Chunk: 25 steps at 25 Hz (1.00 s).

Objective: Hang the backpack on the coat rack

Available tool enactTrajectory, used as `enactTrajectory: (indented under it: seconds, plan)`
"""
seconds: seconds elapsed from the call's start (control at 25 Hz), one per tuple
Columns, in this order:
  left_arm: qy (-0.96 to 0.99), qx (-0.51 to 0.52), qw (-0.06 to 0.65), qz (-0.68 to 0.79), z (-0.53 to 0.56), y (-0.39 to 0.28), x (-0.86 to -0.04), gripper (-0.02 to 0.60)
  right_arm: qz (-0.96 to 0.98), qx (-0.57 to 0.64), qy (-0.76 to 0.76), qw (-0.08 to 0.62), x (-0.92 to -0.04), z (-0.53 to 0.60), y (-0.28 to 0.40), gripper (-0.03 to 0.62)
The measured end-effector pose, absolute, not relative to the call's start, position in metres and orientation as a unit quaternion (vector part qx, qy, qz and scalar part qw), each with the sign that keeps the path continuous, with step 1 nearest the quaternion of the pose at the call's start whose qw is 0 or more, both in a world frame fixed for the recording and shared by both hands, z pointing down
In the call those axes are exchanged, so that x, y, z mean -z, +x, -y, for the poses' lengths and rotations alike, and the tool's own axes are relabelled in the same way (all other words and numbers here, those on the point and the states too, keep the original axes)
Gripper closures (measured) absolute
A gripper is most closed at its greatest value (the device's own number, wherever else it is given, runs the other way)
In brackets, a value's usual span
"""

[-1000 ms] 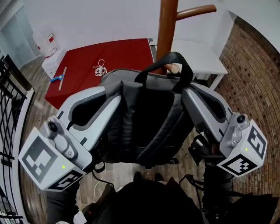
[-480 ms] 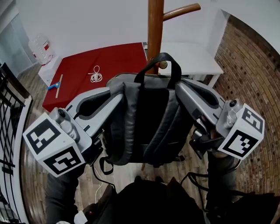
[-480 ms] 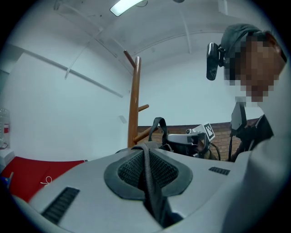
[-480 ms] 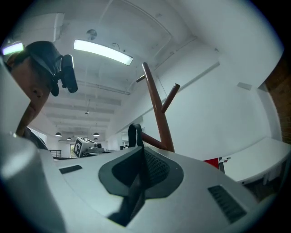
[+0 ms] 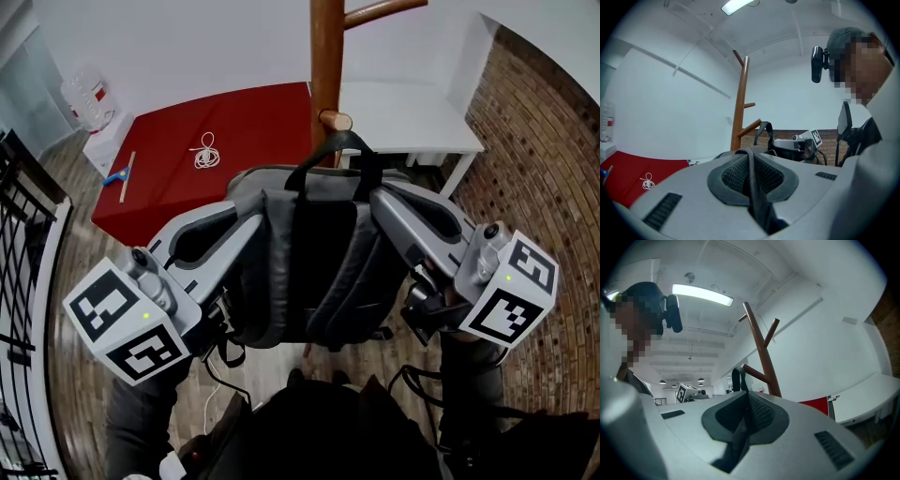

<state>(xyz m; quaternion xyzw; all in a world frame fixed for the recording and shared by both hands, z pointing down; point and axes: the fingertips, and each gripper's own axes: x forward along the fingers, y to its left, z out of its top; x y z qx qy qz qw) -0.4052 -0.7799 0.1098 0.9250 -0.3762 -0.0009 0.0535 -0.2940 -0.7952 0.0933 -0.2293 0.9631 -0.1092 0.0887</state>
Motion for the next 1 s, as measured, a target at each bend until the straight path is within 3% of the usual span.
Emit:
enactTrajectory:
  seconds: [0.28, 0.52, 1.0]
  plan:
    - [0.922, 0.012, 0.048, 0.384, 0.767, -0.406, -0.085, 0.537, -0.964, 0.093, -0.231, 0.093, -0.068, 0.78, -0.295, 0.579]
    - [0.927, 0.026, 0.019, 0.374, 0.729, -0.409, -0.122, 0.537, -0.962, 0.041, -0.251, 0.101, -0.102, 0.738, -0.298, 0.577]
    - [0.928, 0.06, -0.036, 0.366, 0.655, -0.413, -0.115, 0.537, -0.953, -0.006, -0.278, 0.12, -0.097, 0.66, -0.3, 0.579]
